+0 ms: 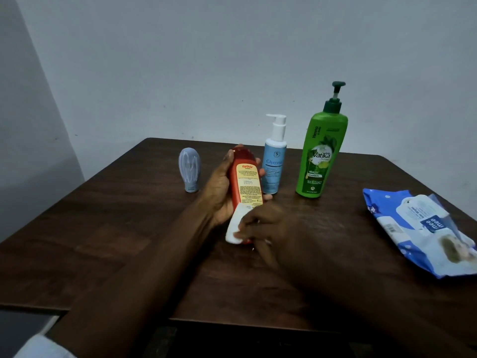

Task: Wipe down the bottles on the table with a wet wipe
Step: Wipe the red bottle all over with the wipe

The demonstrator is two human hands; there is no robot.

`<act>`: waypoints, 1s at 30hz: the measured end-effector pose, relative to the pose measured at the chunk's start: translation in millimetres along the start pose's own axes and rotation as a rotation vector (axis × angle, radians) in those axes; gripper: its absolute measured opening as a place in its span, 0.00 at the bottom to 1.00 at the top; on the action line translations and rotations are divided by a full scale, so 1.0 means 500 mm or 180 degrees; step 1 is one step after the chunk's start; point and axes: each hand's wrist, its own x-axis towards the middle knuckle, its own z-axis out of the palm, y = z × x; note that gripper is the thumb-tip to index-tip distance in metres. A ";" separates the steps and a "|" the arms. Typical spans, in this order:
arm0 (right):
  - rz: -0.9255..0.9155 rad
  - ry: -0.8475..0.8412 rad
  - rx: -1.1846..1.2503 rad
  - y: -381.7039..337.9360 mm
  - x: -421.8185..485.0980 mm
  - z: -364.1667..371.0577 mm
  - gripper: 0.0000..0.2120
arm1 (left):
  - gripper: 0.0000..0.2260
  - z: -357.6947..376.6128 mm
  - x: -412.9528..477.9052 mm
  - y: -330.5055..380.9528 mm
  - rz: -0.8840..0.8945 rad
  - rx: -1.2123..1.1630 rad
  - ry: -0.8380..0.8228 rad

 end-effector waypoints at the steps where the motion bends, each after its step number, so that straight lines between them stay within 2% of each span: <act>1: -0.0122 -0.0083 -0.0047 -0.003 -0.007 0.004 0.14 | 0.26 -0.001 -0.003 0.004 0.0022 0.0004 -0.0030; 3: -0.0024 -0.0017 0.0057 0.006 -0.025 -0.004 0.13 | 0.23 -0.001 -0.009 0.011 0.0112 -0.0054 -0.0037; 7: 0.0671 0.0249 0.0383 0.044 -0.036 -0.045 0.10 | 0.22 0.005 -0.014 0.016 0.0319 -0.0139 -0.0092; 11: 0.1010 0.0749 0.0520 0.041 0.002 -0.044 0.09 | 0.22 0.018 -0.018 0.009 0.0389 -0.0073 -0.0090; 13: 0.0902 0.0766 0.0292 0.024 0.017 -0.032 0.09 | 0.23 0.018 -0.018 0.010 0.0414 -0.0120 -0.0064; 16: 0.0386 0.0332 -0.0082 -0.005 0.017 -0.011 0.11 | 0.27 0.015 -0.022 0.013 0.0329 -0.0086 -0.0144; 19: 0.0109 0.0275 -0.0003 -0.003 -0.012 0.001 0.11 | 0.29 0.013 -0.025 0.014 0.0362 0.0036 -0.0291; 25: 0.1011 0.0661 0.0561 0.035 -0.005 -0.047 0.10 | 0.29 0.023 -0.024 0.006 0.0413 0.0270 -0.0386; 30: 0.1356 0.1328 0.0940 0.065 0.077 -0.056 0.07 | 0.28 0.023 -0.023 0.007 0.0403 0.0289 -0.0442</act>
